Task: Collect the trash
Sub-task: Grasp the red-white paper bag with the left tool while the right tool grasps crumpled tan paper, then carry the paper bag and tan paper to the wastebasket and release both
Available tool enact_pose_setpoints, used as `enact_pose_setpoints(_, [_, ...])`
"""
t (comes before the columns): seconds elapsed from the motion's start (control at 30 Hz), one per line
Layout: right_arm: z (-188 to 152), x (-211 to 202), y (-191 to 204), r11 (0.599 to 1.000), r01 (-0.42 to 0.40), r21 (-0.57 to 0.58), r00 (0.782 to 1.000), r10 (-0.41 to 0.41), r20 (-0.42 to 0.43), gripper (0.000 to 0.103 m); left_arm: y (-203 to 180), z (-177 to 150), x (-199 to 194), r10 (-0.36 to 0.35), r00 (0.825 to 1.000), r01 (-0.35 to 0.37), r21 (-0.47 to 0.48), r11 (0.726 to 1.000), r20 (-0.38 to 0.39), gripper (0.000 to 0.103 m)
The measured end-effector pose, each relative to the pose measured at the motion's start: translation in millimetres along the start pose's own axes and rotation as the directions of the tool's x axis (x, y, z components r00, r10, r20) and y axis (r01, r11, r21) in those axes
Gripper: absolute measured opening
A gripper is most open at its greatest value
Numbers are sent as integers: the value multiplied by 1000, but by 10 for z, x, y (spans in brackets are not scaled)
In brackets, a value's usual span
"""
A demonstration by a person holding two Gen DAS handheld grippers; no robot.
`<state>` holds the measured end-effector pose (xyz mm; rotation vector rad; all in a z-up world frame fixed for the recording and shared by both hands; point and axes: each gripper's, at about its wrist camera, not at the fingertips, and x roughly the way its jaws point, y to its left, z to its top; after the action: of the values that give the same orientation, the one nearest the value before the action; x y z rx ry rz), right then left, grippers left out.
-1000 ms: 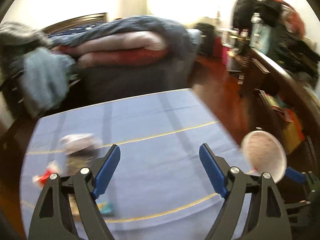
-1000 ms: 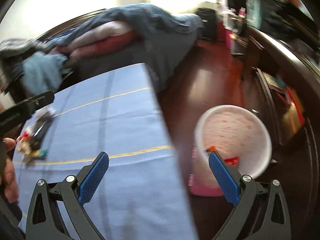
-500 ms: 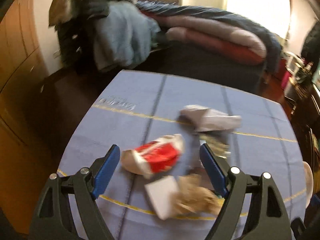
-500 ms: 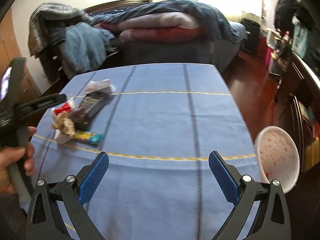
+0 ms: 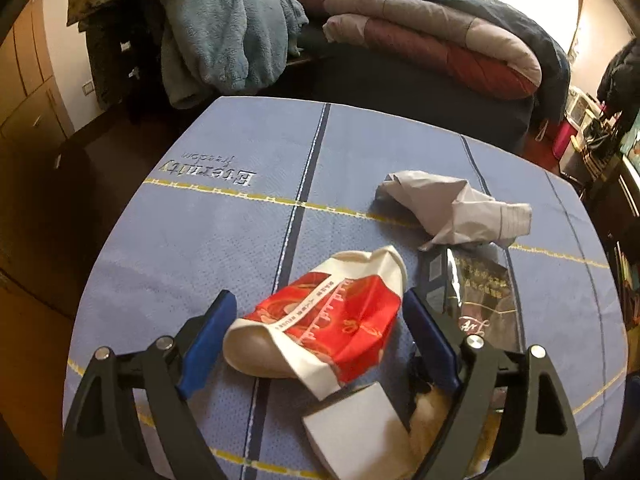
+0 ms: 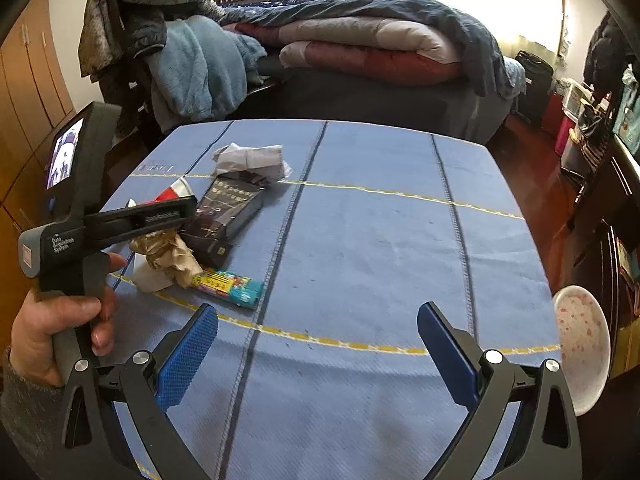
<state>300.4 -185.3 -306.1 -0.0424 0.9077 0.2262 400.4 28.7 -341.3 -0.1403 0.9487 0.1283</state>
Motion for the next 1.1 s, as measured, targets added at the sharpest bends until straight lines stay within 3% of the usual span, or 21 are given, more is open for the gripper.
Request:
enact_pose_setpoints(0.17, [31,92,172,999,-11,-36,1000,11,-9,99,39,-5,-17,-22,999,22,-1,1000,25,76])
enact_pose_setpoints(0.4, [69,158,479,994,-48,-102,999,47,-5,99,294,41,-179,-41,995,46,-61,997,88,74])
enact_pose_setpoints(0.73, [179,335,946,982,-105,-157,994,107,4,86,735,109,-540,79,983,-61,-112,992,166,75])
enact_pose_setpoints(0.83, [217,413,1062,980,-93,-175,995,95,4,74,819,103,-590,86,982,-66,-120,990,168,75])
enact_pose_setpoints(0.93, [234,502,1103,981,-76,-180,997,74,-18,56,854,106,-622,81,982,-61,-124,990,169,75])
enact_pose_setpoints(0.97, [238,523,1098,981,-79,-178,997,76,-23,48,857,105,-634,80,982,-59,-123,991,170,75])
enact_pose_setpoints(1.0, [236,504,1088,981,-70,-179,998,69,-8,27,843,108,-652,79,982,-59,-118,991,173,75])
enact_pose_setpoints(1.1, [231,458,1016,983,-95,-159,995,95,-12,26,789,115,-690,69,981,-50,-107,993,179,75])
